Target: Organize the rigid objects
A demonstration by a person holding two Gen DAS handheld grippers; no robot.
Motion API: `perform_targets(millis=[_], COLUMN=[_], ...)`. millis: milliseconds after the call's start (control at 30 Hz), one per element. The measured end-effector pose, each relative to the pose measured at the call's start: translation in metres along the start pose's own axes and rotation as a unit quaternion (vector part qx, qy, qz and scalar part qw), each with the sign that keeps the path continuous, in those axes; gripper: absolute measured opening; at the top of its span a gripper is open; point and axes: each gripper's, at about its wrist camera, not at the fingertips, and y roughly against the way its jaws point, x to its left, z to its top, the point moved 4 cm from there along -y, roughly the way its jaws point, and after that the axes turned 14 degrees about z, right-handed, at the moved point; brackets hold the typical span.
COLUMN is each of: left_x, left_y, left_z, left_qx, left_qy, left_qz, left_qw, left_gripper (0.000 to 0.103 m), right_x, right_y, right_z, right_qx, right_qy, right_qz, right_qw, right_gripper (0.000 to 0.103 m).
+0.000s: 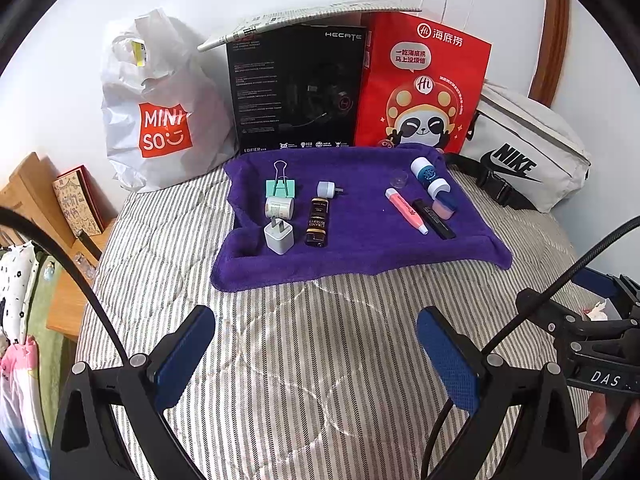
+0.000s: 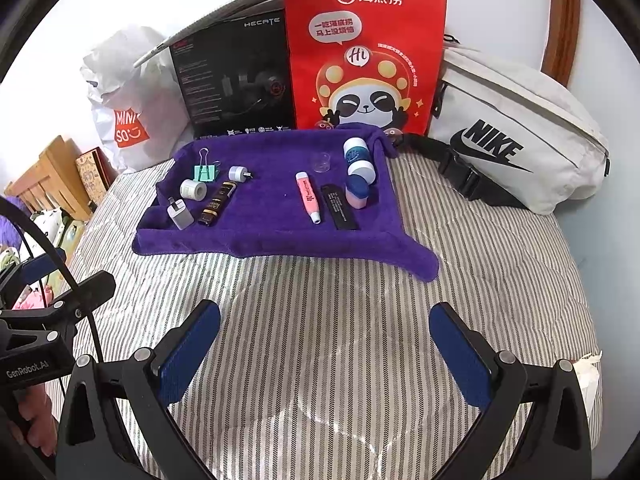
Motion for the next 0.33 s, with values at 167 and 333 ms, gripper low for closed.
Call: perform_targets(millis=[167,333], left_x=[-0.0008,-0.0006], left_y=[-0.0003,-0.0035], left_z=[0.0,0.0013], left_qx=[0.002,0.003], left_qy=[-0.003,-0.002], left_qz=[0.001,0.0], left_qw=[1.0,1.0], left_gripper=[0.102,0.102], right_x=[-0.0012,-0.0022], right_y=[-0.0004,-0.0017], right_z=[-0.0004,-0.0002], right_qx=[0.001,0.001], right_qy=[-0.001,-0.001], right_qz=[-0.001,0.001], right_qw=[1.0,1.0], right_gripper=[0.103,0.103])
